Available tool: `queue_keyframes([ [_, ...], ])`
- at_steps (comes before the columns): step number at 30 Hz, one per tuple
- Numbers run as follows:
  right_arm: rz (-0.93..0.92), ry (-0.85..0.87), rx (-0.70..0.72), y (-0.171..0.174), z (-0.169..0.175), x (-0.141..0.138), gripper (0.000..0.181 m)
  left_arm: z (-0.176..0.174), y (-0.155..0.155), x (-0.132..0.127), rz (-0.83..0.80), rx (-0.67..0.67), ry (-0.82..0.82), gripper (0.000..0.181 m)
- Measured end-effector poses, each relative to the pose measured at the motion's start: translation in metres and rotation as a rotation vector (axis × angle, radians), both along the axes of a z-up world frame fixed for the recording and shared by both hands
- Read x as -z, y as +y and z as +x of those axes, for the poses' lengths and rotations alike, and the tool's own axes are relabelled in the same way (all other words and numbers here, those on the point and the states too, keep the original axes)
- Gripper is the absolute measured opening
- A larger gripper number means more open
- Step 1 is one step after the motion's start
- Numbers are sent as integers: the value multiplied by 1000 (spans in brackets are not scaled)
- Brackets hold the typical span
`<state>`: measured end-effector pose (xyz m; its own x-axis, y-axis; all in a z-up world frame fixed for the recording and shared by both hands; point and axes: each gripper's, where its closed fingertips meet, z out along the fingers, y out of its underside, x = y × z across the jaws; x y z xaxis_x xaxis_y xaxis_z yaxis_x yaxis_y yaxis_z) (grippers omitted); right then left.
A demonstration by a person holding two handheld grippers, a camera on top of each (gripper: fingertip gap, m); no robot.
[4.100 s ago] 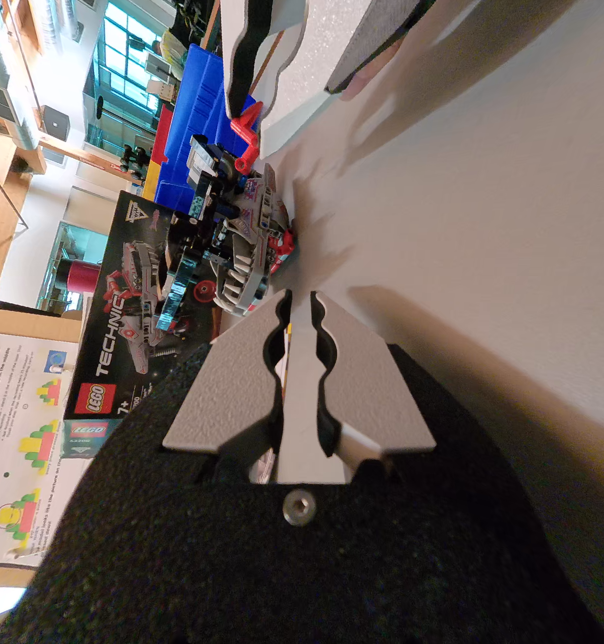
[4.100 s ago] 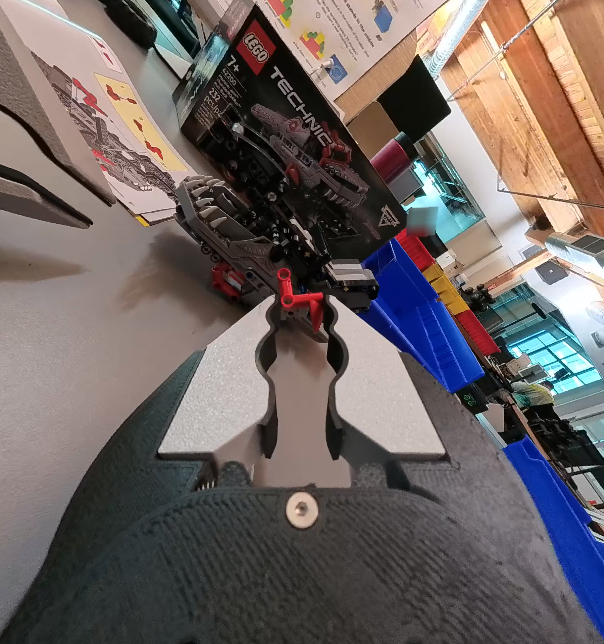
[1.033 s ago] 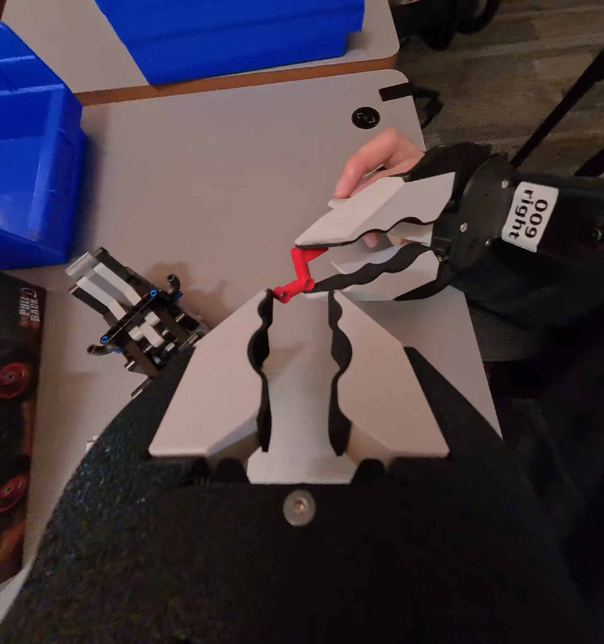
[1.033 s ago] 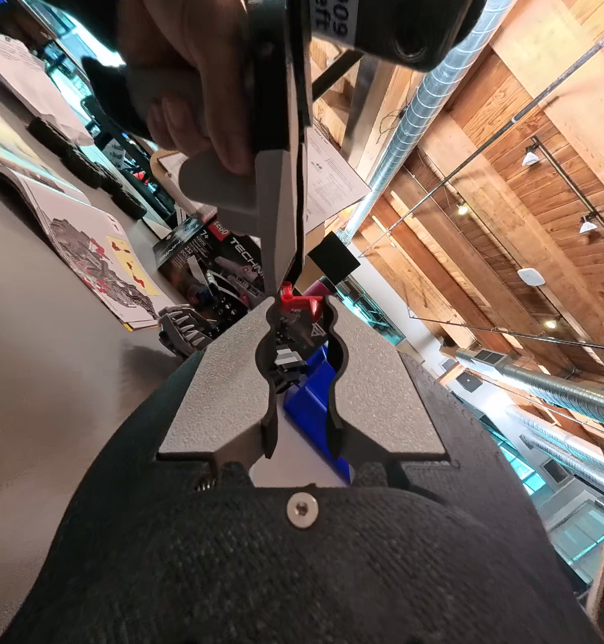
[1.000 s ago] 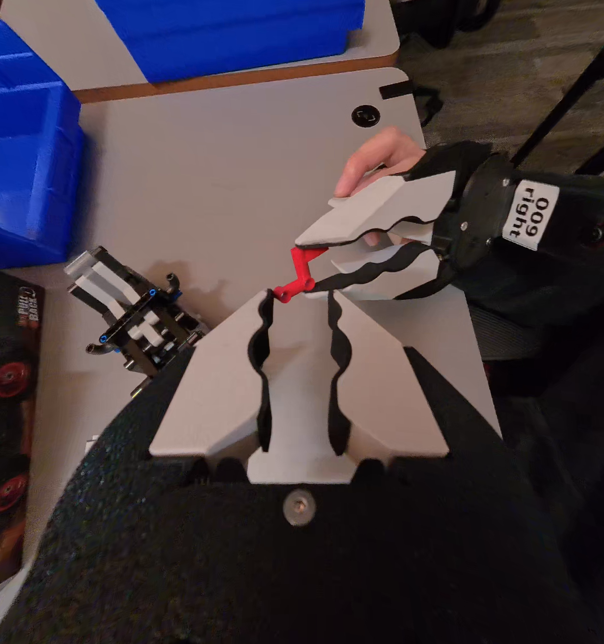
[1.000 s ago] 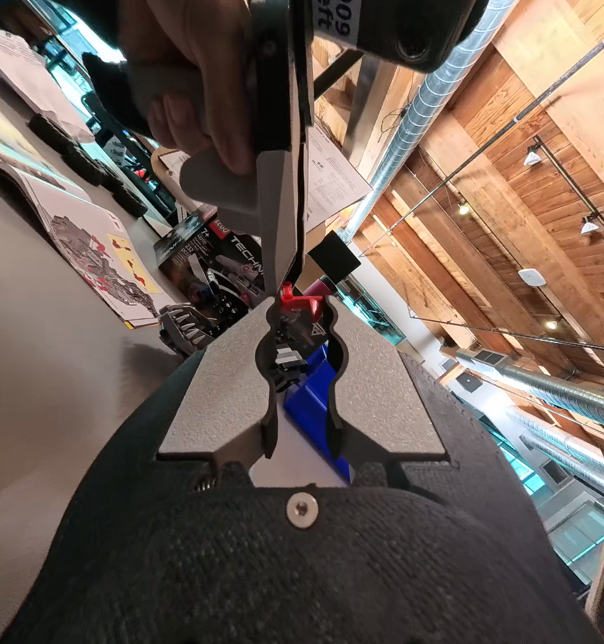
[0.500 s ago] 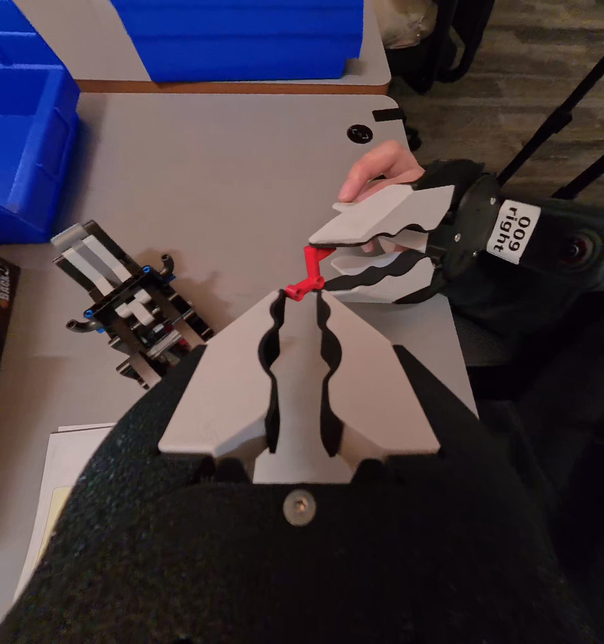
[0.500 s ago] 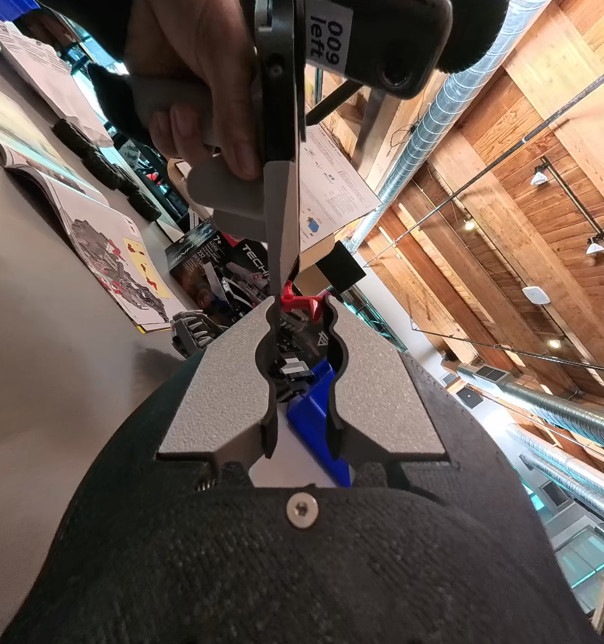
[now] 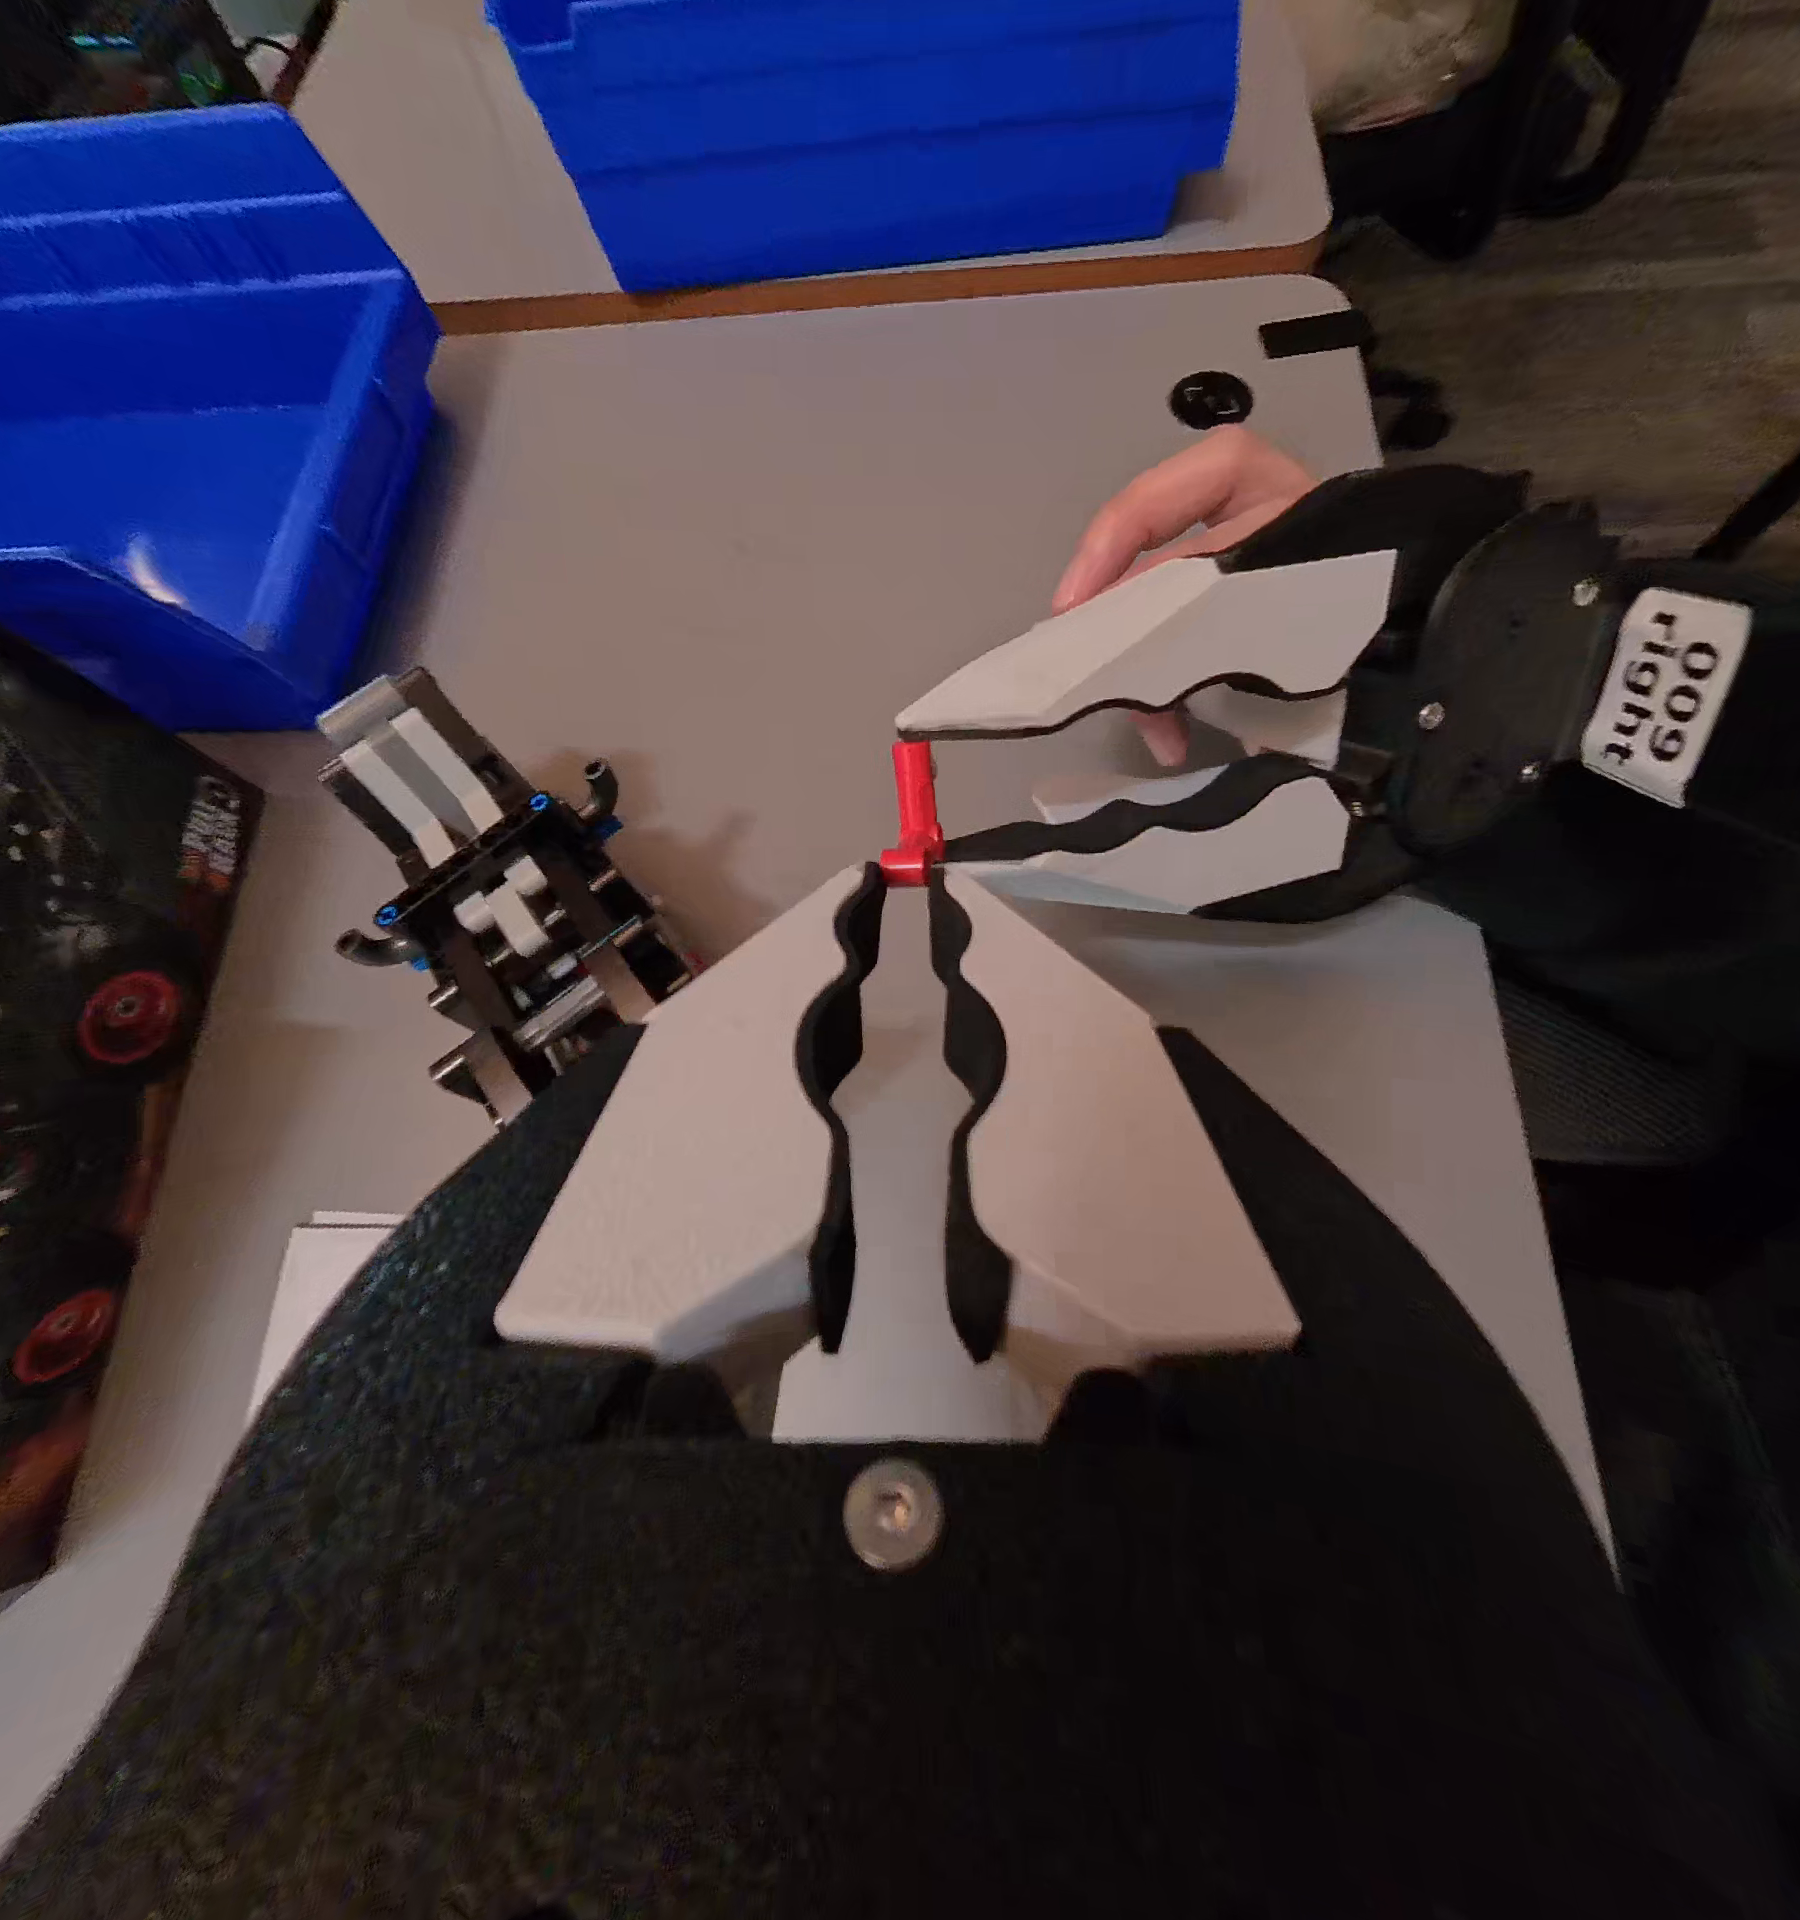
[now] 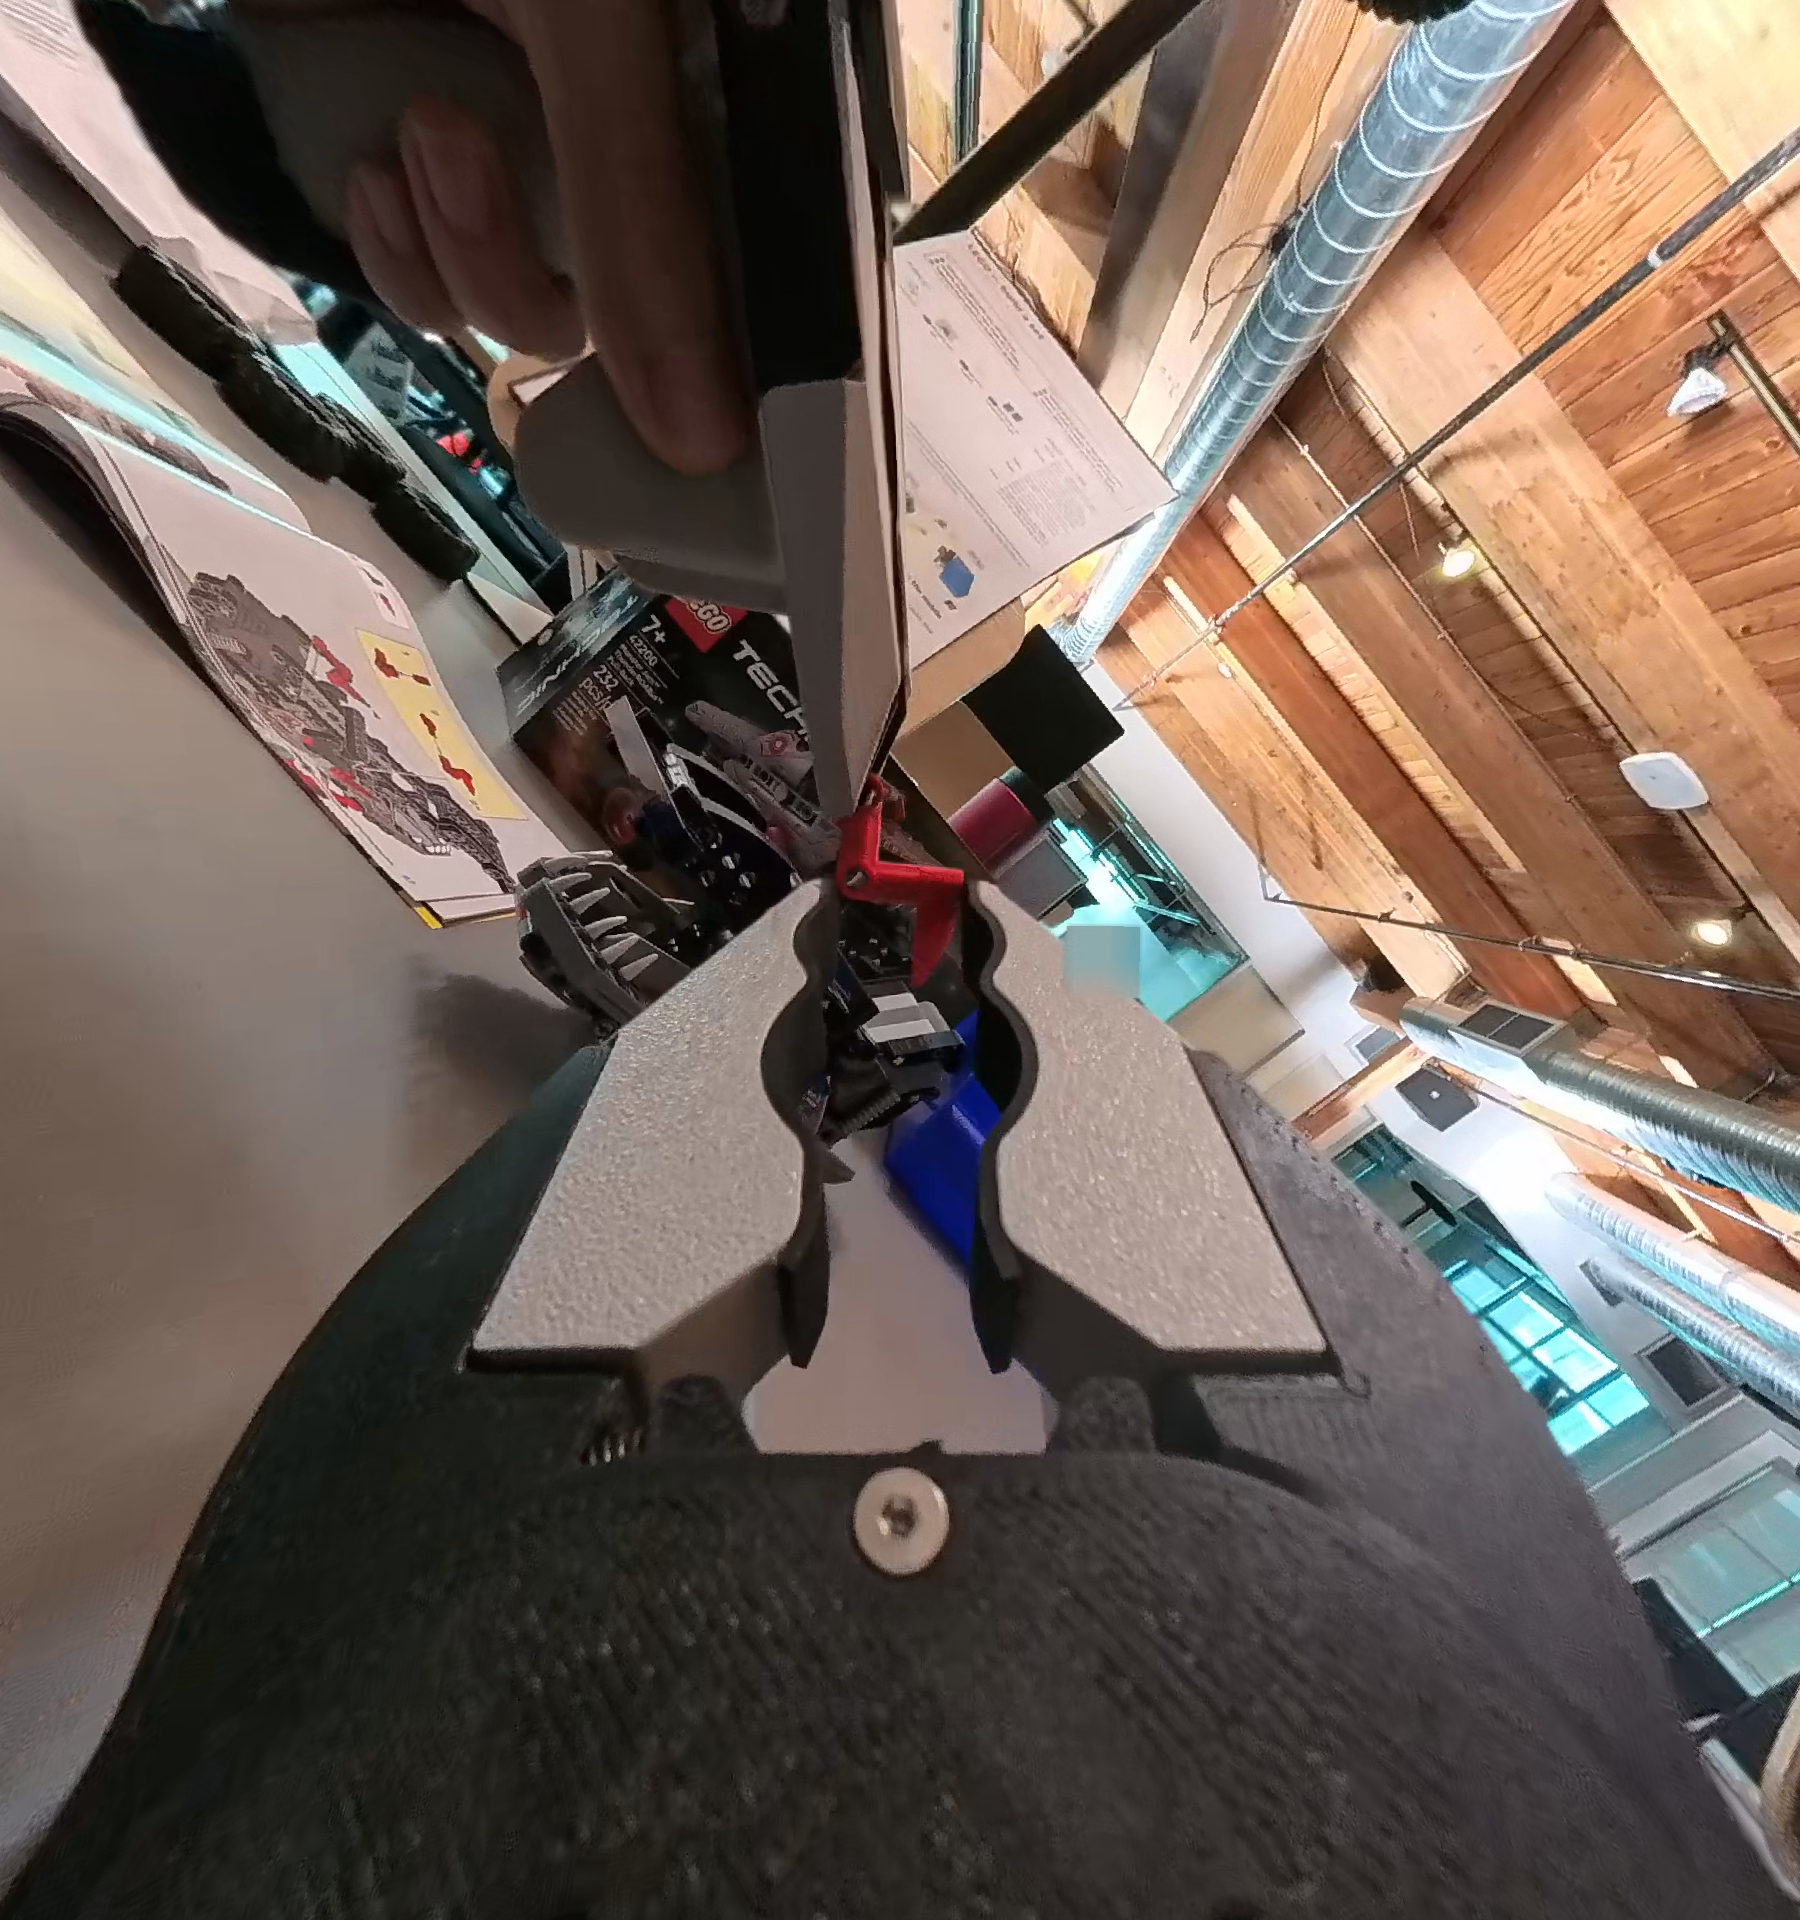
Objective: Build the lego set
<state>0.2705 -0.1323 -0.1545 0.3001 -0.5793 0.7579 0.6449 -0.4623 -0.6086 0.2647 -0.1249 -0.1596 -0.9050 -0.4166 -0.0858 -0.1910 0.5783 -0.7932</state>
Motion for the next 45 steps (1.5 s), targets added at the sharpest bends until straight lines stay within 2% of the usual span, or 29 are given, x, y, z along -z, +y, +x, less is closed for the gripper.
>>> queue_keyframes([
  [1, -2, 9, 5, 0, 1, 1, 23, 2, 0, 0, 9, -21, -18, 6],
  [4, -14, 20, 13, 1, 3, 4, 30, 5, -1, 1, 19, -70, -50, 6],
  [6, -20, 16, 48, -2, 6, 4, 22, 5, -2, 4, 30, -85, -58, 6],
  [11, -47, 36, 67, -3, 10, 9, 22, 6, -4, 8, 29, -92, -32, 6],
  [14, -88, 35, 73, 1, 11, 14, 28, 6, -5, 11, 39, -92, -20, 6],
  [15, -102, 36, 94, -1, 13, 15, 21, 6, -5, 13, 55, -87, -30, 6],
  [19, -92, 62, 111, -5, 17, 16, 21, 7, -5, 7, 61, -78, -91, 7],
  [22, -80, 127, 307, -36, 41, 23, 22, 32, 21, -19, 32, -228, -190, 33],
  [24, -33, 197, 386, -54, 51, 26, 22, 54, 43, -30, 47, -350, -234, 70],
  [25, -3, 208, 406, -59, 53, 25, 22, 62, 48, -26, 65, -375, -211, 83],
  [27, 30, 214, 433, -67, 55, 23, 22, 70, 49, -8, 111, -395, -82, 91],
  [29, 35, 217, 434, -68, 55, 23, 22, 73, 42, 13, 157, -371, 34, 90],
  [31, 31, 207, 420, -65, 53, 22, 22, 81, 48, 33, 271, -381, 87, 87],
  [33, 22, 188, 403, -62, 51, 20, 22, 84, 53, 47, 348, -393, 141, 91],
  [34, 19, 188, 400, -61, 51, 21, 22, 81, 53, 52, 358, -379, 184, 85],
  [37, 28, 201, 400, -62, 52, 22, 22, 73, 53, 58, 352, -341, 260, 66],
  [41, 34, 202, 374, -59, 51, 21, 22, 68, 65, 63, 350, -329, 317, 65],
  [45, 31, 198, 363, -57, 50, 21, 22, 58, 72, 55, 293, -339, 322, 64],
])
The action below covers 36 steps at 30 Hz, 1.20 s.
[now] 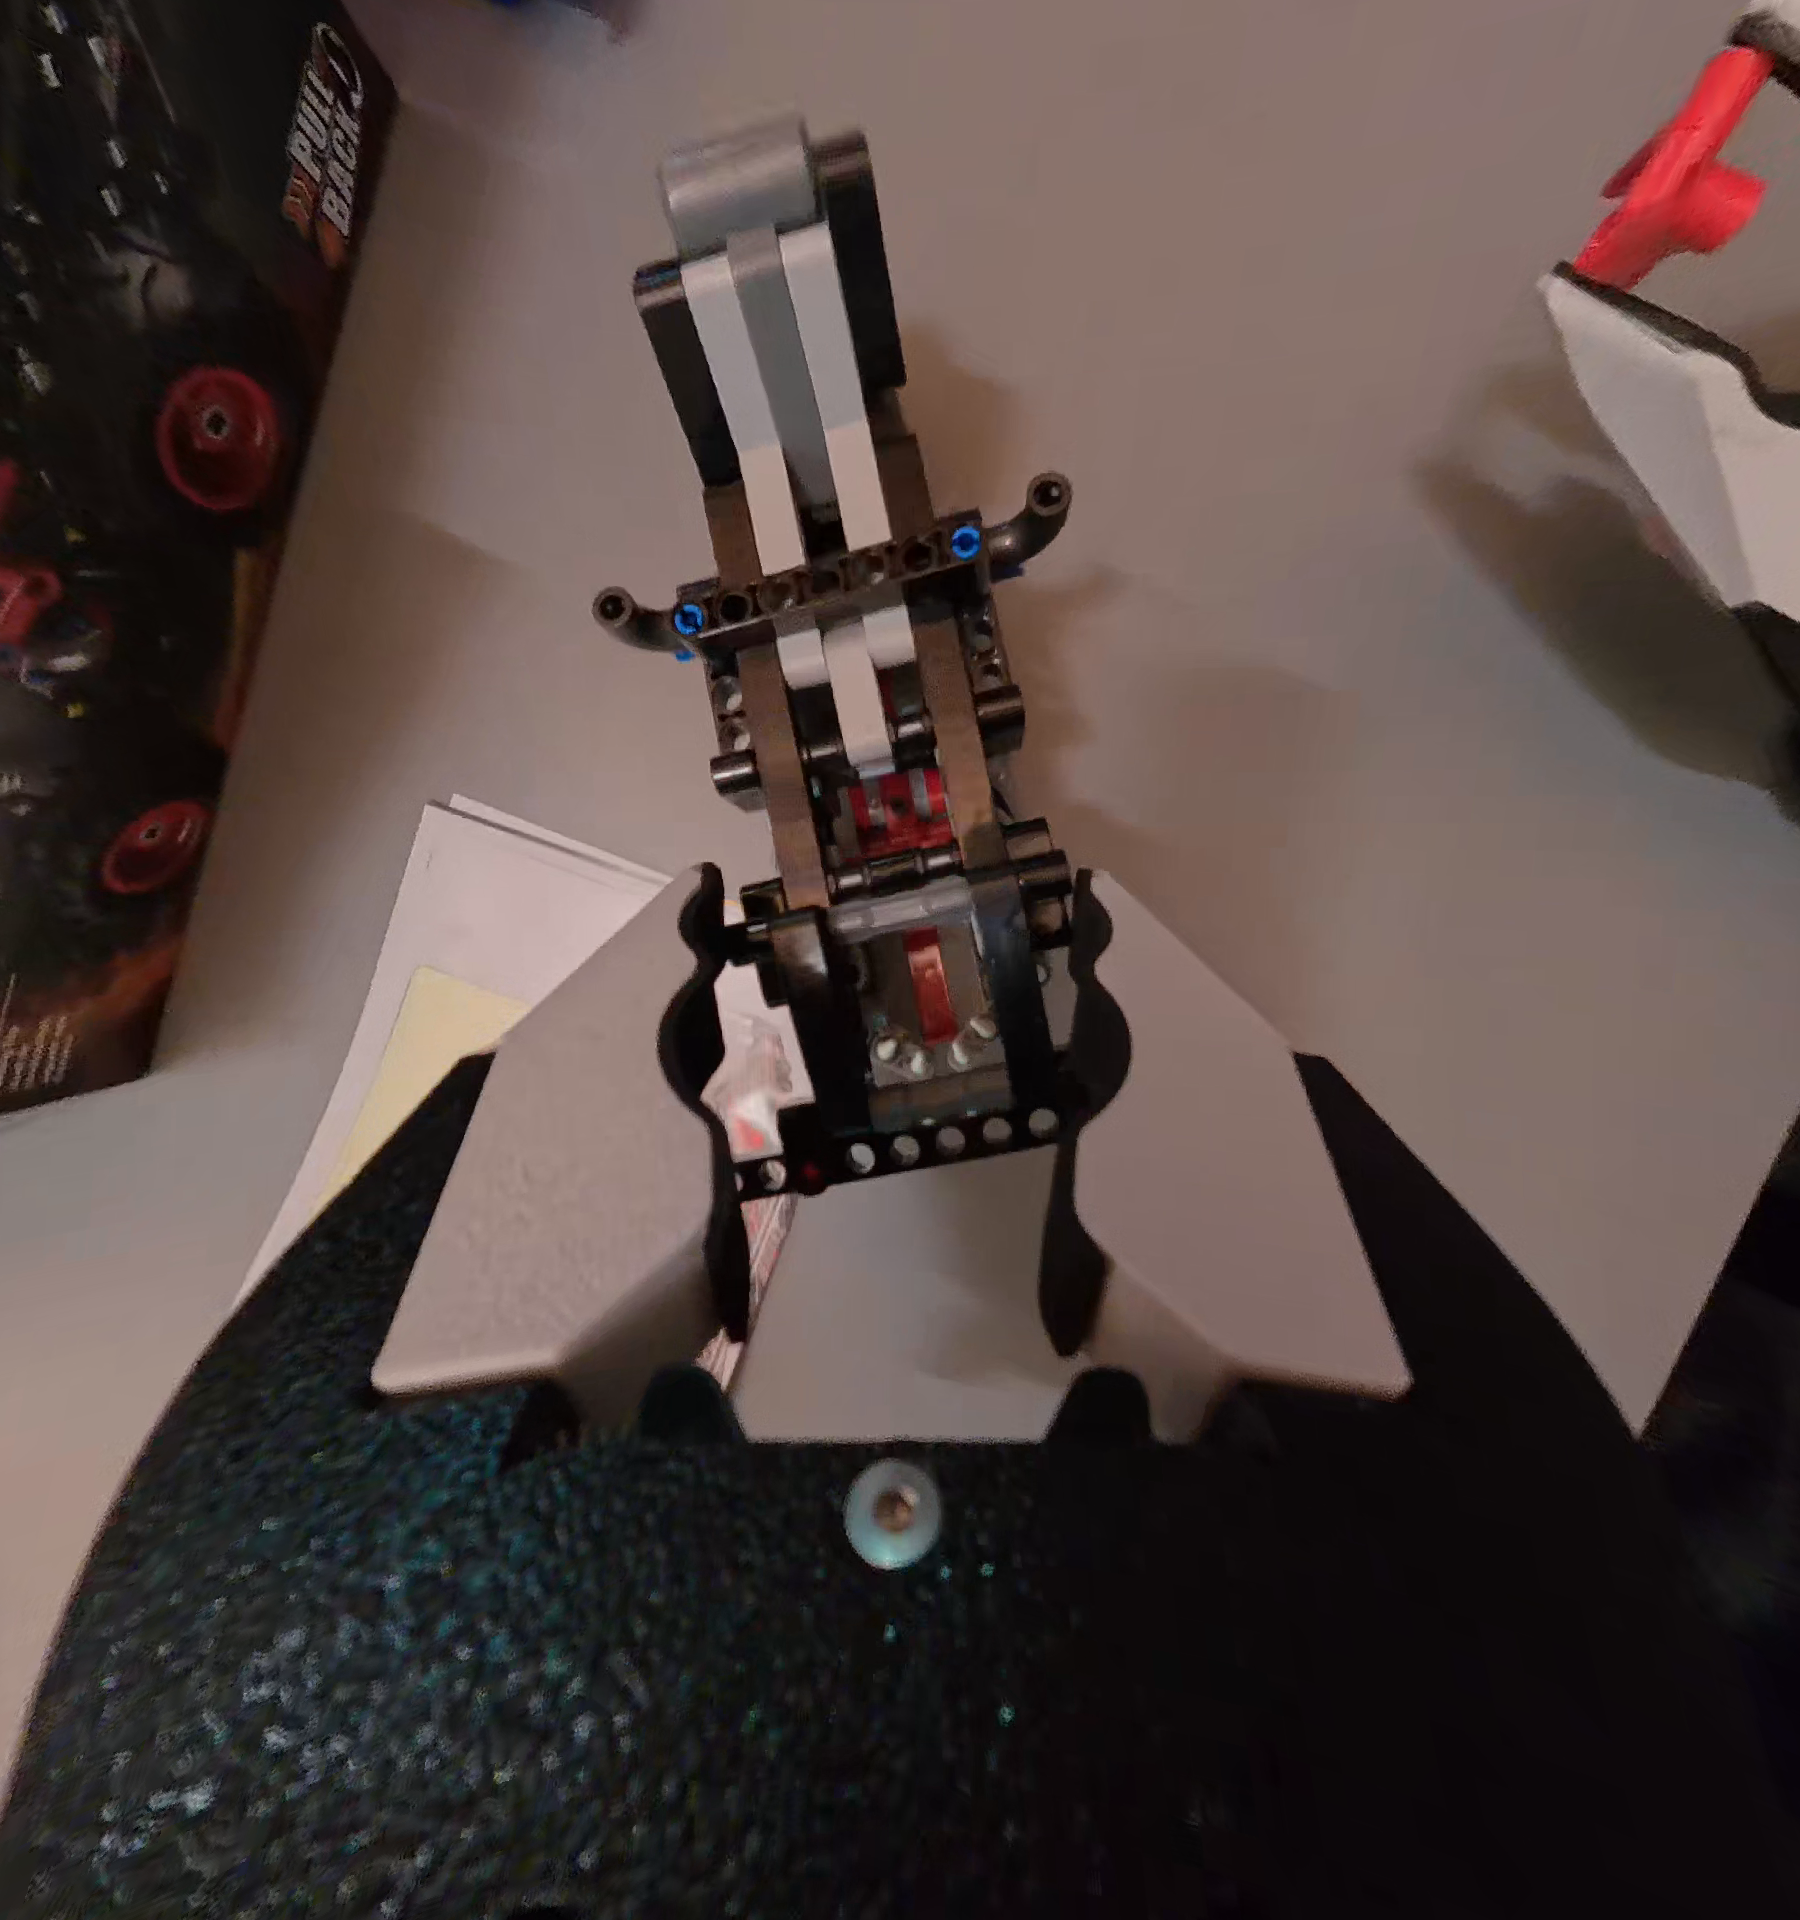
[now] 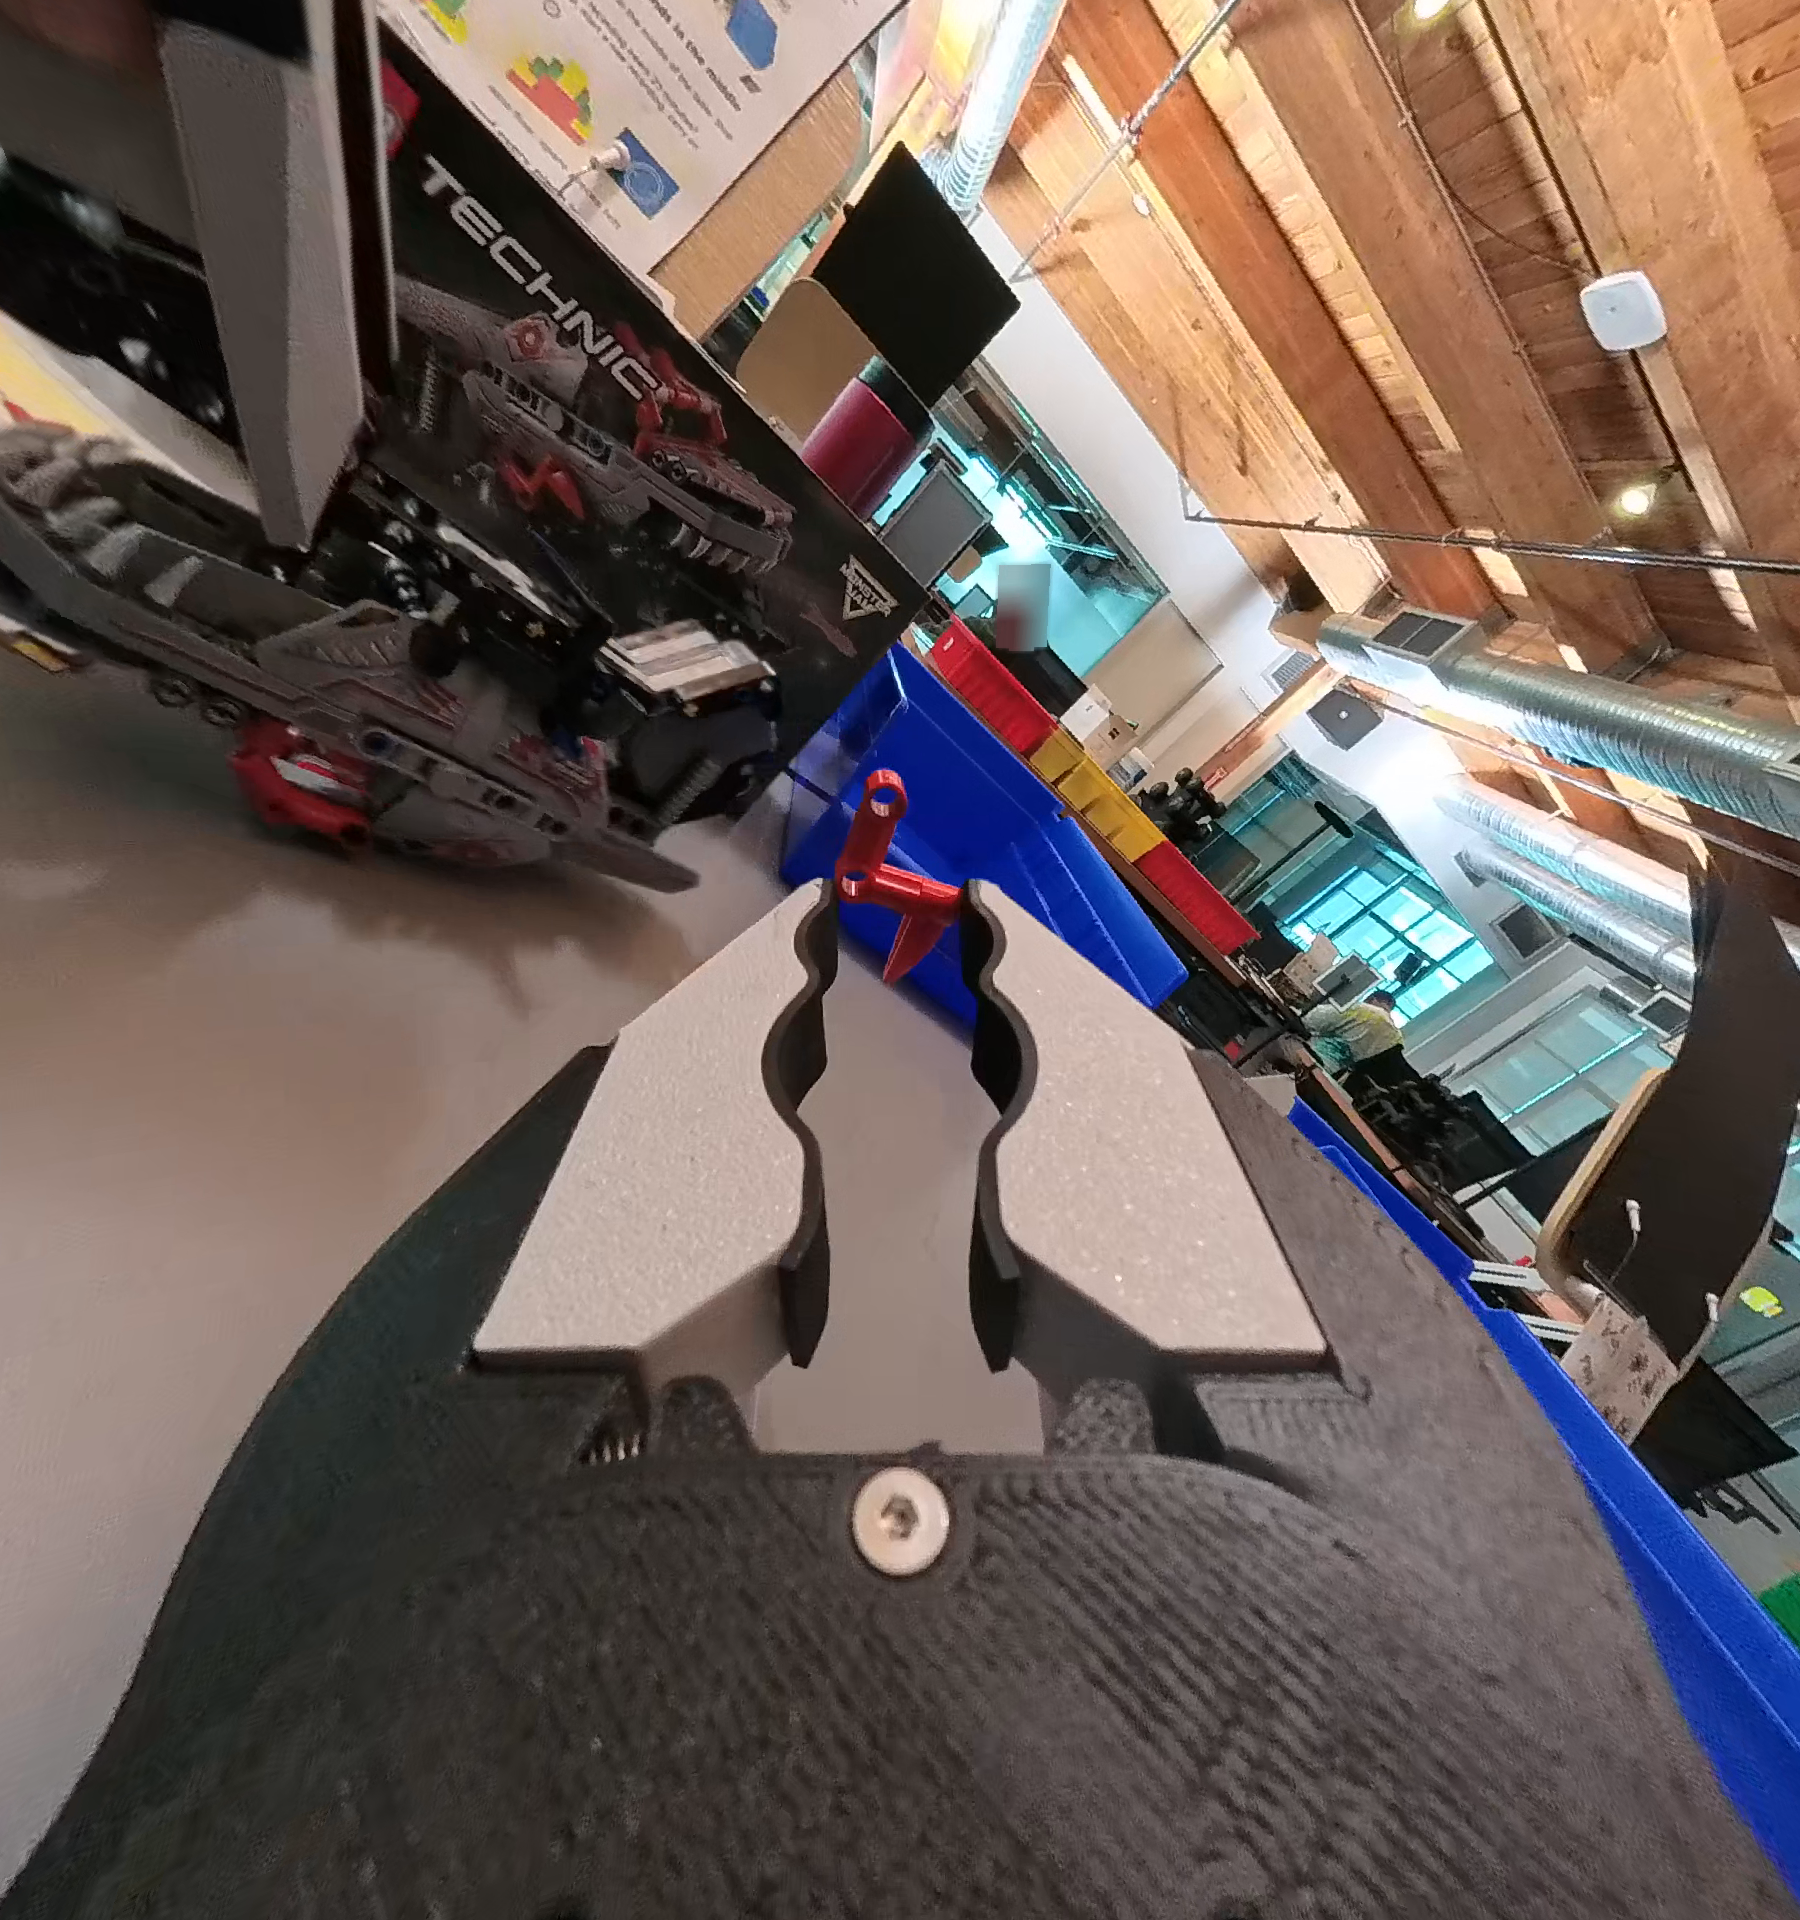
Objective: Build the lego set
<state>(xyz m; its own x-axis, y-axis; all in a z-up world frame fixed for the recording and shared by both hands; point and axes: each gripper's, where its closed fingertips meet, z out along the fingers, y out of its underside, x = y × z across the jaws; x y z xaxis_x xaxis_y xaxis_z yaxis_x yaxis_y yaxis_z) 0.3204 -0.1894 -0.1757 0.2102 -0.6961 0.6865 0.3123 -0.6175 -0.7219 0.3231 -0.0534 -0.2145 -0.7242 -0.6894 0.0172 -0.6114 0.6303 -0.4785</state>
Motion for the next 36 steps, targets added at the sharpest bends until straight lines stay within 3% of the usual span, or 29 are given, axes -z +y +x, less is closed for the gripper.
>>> queue_keyframes([
  [4, -7, 2, -14, 3, -1, 1, 22, -20, 4, -12, -32, -13, -24, 61],
  [18, -43, -19, -34, 11, -4, 1, 22, -101, 41, -14, -143, -98, -104, 59],
  [30, -80, -17, -30, 14, -4, 4, 22, -127, 31, -17, -294, -99, -128, 53],
  [36, -110, -6, -30, 18, -2, 8, 22, -124, 34, -19, -368, -104, -132, 48],
])
